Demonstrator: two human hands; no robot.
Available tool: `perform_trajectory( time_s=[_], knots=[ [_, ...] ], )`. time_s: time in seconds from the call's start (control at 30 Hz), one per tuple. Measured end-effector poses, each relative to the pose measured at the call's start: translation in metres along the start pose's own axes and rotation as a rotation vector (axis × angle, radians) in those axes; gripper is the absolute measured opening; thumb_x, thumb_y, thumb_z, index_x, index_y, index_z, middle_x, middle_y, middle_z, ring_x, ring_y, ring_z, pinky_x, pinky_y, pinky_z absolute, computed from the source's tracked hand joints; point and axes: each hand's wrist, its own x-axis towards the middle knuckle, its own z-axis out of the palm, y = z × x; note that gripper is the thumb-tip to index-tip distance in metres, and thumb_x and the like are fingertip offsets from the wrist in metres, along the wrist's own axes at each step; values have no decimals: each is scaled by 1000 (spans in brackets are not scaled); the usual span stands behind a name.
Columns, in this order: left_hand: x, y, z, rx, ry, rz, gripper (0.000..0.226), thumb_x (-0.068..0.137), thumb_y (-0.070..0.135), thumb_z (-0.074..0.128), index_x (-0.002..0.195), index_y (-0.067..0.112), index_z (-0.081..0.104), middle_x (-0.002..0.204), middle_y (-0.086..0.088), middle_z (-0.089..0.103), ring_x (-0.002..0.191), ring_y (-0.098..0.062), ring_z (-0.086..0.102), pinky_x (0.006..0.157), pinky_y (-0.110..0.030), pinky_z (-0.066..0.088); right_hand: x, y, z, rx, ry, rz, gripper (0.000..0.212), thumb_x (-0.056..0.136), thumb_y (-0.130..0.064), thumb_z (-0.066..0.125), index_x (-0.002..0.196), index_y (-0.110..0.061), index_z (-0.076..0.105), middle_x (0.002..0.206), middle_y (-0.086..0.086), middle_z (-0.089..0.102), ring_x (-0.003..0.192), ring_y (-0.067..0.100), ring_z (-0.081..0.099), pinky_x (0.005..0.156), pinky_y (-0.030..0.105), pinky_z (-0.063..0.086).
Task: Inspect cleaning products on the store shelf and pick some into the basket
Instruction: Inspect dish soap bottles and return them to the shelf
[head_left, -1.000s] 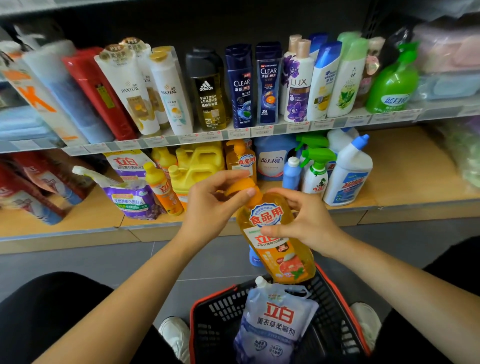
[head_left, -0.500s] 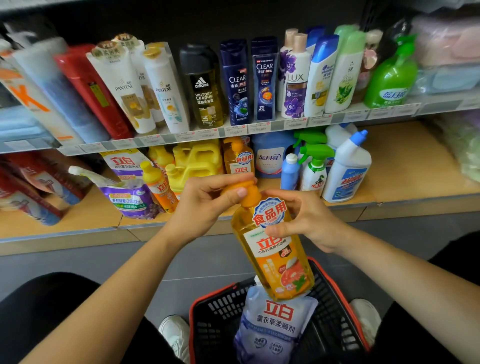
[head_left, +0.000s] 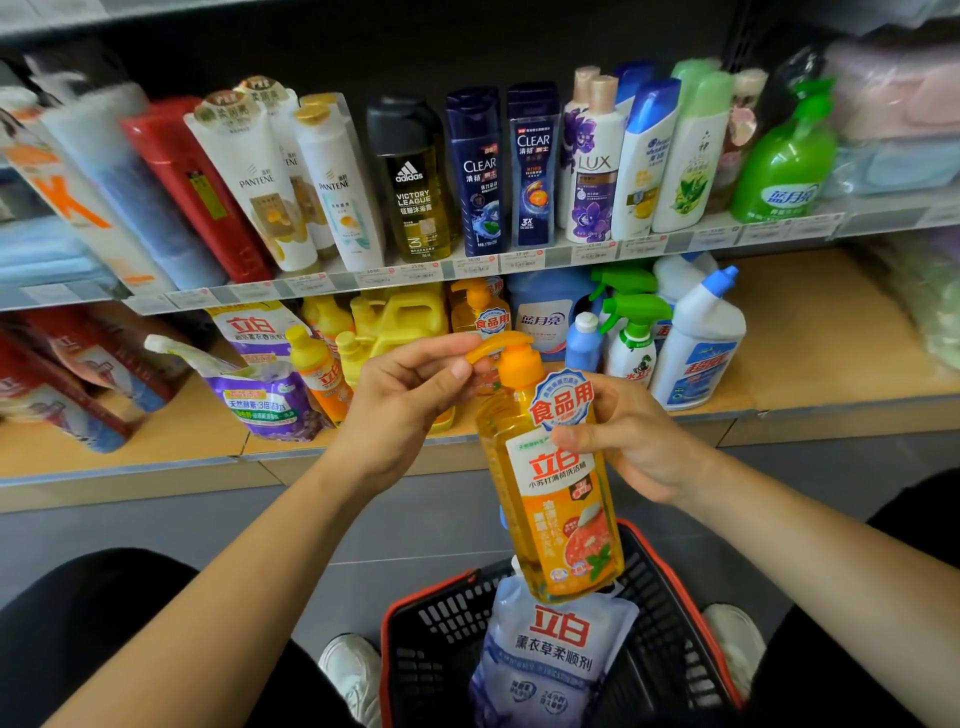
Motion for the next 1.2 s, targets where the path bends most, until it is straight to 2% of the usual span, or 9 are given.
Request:
perform_trajectory(
  time_s=[0.23, 0.47, 0.53, 0.63, 0.77, 0.83, 1.0, 1.1, 1.2],
  knots=[
    [-2, -2, -1, 78, 46, 61, 23, 78, 21, 76, 100, 24, 81, 94, -3, 79, 91, -16, 74, 82, -30, 61, -1, 1, -1, 7, -12, 12, 37, 70, -6, 79, 104, -19, 75, 108, 12, 73, 103, 29, 69, 86, 38, 57],
    [-4, -2, -2, 382, 135, 273, 16, 77, 17, 81, 91, 23, 79, 90, 2, 78, 84, -15, 73, 75, -26, 59, 1, 1, -2, -13, 7, -4, 39, 70, -4, 78, 106, -20, 75, 107, 11, 74, 102, 28, 69, 84, 36, 56],
    [-5, -2, -2, 537, 147, 370, 19, 78, 21, 82, 96, 21, 77, 92, 5, 77, 84, -13, 72, 75, -24, 58, 1, 2, -2, -19, 5, -5, 44, 70, -3, 79, 111, -18, 74, 109, 13, 73, 103, 29, 69, 85, 37, 56],
    [-5, -3, -4, 841, 135, 593, 22, 81, 19, 83, 102, 14, 76, 99, 2, 76, 86, -11, 72, 76, -25, 58, 2, 4, -3, -39, 7, 0, 59, 69, -2, 79, 126, -10, 65, 118, 18, 71, 111, 35, 66, 92, 45, 55],
    [-4, -8, -11, 1143, 200, 949, 14, 81, 5, 86, 93, 2, 80, 91, -7, 77, 83, -19, 73, 73, -29, 58, 2, 7, -3, -53, 3, 9, 64, 69, -3, 81, 130, -10, 63, 120, 18, 70, 114, 36, 66, 94, 47, 54],
    [-5, -9, -13, 1194, 226, 1032, 11, 81, 6, 86, 88, 0, 80, 89, -9, 77, 81, -19, 74, 72, -27, 58, 2, 7, -2, -47, 6, 12, 65, 68, -2, 81, 130, -10, 62, 120, 18, 70, 113, 35, 66, 93, 45, 54],
    [-3, -10, -17, 1185, 209, 1034, 11, 81, 5, 86, 88, -1, 80, 90, -9, 77, 85, -15, 74, 78, -21, 57, 4, 6, -3, -44, 33, 6, 72, 62, -10, 87, 130, -11, 63, 119, 16, 71, 112, 33, 67, 92, 44, 56],
    [-2, -10, -17, 1102, 161, 931, 14, 82, 2, 84, 94, -1, 79, 95, -8, 76, 89, -15, 73, 79, -24, 58, 4, 5, -3, -39, 50, 8, 73, 61, -11, 88, 129, -9, 62, 117, 16, 72, 111, 34, 67, 90, 42, 56],
    [-3, -8, -17, 1026, 145, 803, 10, 86, 6, 80, 95, 4, 79, 94, -2, 75, 87, -10, 72, 76, -21, 56, 3, 3, -3, -41, 64, -2, 62, 63, -9, 84, 123, -10, 66, 112, 13, 74, 105, 30, 70, 83, 36, 57]
  ],
)
